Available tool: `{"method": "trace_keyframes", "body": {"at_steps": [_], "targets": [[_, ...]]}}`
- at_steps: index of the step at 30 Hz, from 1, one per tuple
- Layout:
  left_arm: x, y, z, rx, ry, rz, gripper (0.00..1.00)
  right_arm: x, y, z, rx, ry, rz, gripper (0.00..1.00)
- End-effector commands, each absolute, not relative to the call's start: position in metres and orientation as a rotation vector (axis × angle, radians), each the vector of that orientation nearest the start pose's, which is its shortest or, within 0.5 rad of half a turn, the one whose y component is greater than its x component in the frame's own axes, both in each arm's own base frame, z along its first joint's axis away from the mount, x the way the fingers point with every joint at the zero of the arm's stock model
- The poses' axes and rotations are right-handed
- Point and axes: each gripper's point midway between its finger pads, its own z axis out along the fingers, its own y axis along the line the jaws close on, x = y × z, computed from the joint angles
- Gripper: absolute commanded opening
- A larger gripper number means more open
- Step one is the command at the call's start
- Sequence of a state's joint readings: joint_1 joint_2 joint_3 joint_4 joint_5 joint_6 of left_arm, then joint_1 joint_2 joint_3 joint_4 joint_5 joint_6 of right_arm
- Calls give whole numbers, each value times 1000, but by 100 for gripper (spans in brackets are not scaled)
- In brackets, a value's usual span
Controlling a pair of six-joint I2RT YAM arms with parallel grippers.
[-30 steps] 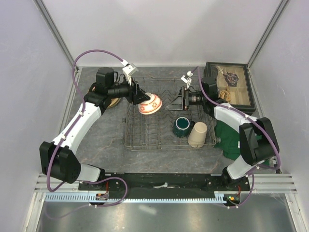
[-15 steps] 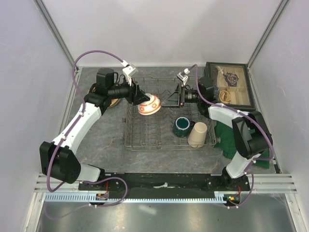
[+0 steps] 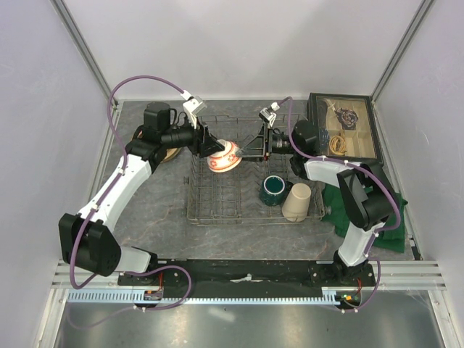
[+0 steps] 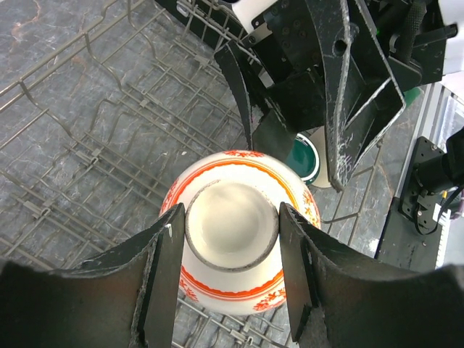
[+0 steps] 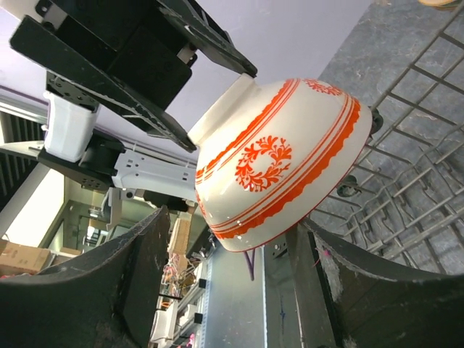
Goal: Unload the mixed dishes from the dish rack
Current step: Pick up the bowl from the dish rack.
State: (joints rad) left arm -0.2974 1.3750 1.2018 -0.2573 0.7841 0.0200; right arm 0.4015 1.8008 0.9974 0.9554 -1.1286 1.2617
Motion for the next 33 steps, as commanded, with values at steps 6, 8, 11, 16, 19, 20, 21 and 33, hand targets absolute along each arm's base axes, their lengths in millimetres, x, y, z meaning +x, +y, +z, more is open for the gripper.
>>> {"method": "trace_keyframes", "body": {"at_steps": [6, 8, 11, 16, 19, 20, 21, 33], "targets": [[332, -229, 292, 825, 1711, -919, 2, 302, 322, 279, -509, 1725, 2034, 71], [331, -229, 290, 823, 1714, -920, 2, 303, 322, 283, -513, 1711, 2034, 70], [331, -229, 287, 821, 1713, -919, 2, 303, 323, 289, -516, 1693, 2043, 69], [334, -229, 286, 816, 1711, -911, 2, 303, 323, 298, -528, 1664, 2055, 61], [334, -229, 286, 811, 1712, -912, 2, 303, 323, 298, -527, 1665, 2056, 53], [334, -229, 286, 812, 1712, -914, 2, 303, 323, 297, -531, 1666, 2056, 50], [335, -229, 287, 812, 1711, -910, 2, 303, 323, 298, -533, 1664, 2055, 45], [333, -229, 286, 812, 1712, -916, 2, 299, 328, 295, -571, 1672, 2051, 10]]}}
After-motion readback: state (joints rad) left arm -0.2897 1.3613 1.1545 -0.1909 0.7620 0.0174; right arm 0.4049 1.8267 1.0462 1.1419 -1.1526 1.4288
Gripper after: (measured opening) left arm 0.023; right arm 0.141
